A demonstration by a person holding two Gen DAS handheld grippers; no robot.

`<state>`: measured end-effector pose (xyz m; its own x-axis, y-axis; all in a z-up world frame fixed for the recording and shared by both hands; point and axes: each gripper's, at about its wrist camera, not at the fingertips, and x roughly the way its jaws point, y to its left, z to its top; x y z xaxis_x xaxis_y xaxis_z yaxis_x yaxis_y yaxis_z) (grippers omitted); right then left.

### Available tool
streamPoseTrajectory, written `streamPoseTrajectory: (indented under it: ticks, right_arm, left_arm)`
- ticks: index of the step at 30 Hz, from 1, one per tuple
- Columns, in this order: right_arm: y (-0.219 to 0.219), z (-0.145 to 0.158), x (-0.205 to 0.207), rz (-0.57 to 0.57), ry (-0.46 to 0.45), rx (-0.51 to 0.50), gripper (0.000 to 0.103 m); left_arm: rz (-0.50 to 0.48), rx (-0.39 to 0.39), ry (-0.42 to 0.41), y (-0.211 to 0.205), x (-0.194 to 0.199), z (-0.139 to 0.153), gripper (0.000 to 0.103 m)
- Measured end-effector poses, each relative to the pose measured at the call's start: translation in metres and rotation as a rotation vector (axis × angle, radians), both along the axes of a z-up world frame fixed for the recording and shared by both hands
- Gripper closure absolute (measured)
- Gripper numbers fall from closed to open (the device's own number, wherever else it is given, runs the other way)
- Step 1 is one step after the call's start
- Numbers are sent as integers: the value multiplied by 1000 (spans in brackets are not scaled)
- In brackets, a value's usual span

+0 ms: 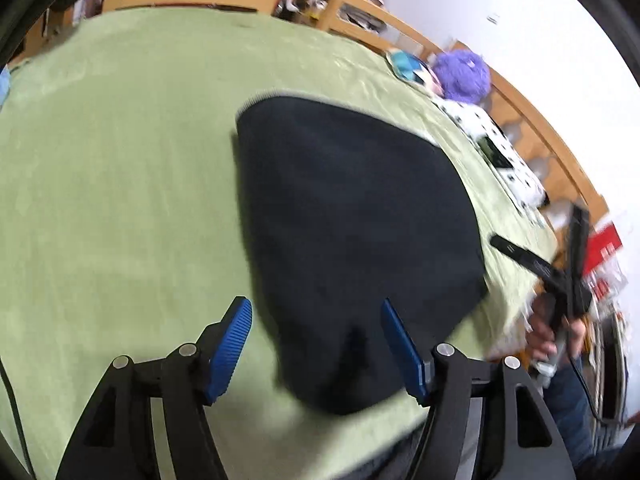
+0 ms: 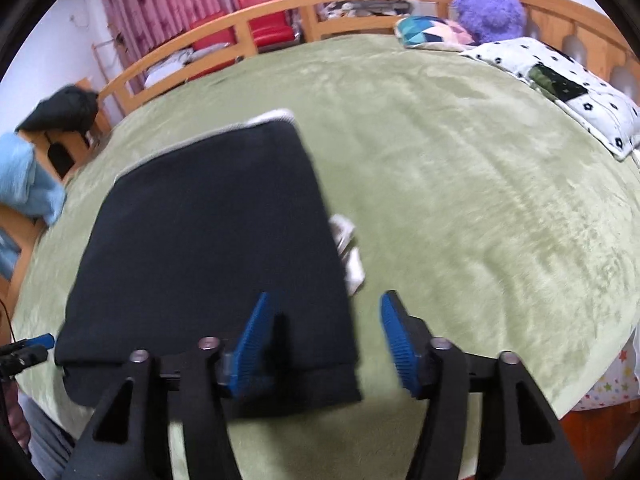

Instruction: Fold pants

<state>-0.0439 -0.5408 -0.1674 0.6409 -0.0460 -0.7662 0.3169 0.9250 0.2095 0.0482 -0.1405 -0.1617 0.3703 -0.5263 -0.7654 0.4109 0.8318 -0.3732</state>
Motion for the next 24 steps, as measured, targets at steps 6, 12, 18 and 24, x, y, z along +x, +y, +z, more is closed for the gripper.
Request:
streamPoseTrajectory:
  ticks: [6,12,18,24]
  right_arm:
    - [-19,-25,57,78,62,154,29]
    - [-26,-50,87,125,56,289,18]
    - [-27,-67,108,167,50,377,13]
    - [-21,-68,109,172,32,404,32]
  left_arm:
    - [43,10,96,-23,66,-29,38]
    - [61,-24,131,-41,92,-59,27]
    - [46,-102,209,-48,114,-76,23]
    - [19,-106,172,-48,109,-63,64]
